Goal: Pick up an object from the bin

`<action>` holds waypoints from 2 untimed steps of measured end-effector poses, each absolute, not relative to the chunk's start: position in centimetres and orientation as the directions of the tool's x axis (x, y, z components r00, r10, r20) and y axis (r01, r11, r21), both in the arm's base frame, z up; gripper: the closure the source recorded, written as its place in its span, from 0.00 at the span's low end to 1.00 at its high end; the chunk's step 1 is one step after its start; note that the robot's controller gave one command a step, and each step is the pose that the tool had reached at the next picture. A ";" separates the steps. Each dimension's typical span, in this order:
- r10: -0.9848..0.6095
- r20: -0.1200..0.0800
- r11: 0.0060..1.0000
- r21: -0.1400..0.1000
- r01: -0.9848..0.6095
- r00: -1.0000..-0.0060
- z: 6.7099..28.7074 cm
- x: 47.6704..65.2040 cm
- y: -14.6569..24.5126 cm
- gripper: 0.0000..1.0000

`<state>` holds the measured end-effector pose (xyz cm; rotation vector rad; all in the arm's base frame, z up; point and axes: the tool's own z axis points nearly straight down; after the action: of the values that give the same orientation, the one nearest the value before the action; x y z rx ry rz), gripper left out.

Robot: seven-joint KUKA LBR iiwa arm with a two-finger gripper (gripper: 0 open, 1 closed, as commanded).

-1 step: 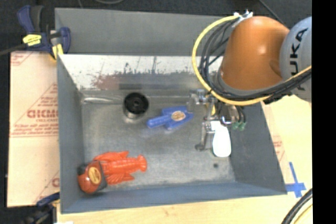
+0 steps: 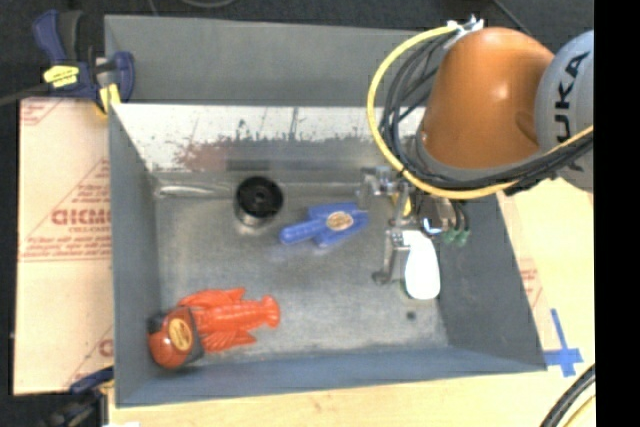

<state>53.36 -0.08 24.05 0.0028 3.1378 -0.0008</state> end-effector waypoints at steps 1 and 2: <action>-0.033 -0.010 0.999 -0.001 -0.033 -0.999 17.8 56.7 -0.1 0.00; -0.013 -0.006 1.000 0.001 -0.013 -1.000 16.2 61.0 0.3 0.00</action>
Offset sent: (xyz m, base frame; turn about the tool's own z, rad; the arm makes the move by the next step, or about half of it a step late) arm 0.0738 0.0047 -0.0805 -0.0138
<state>61.01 0.31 16.15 -0.0202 3.1354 0.0013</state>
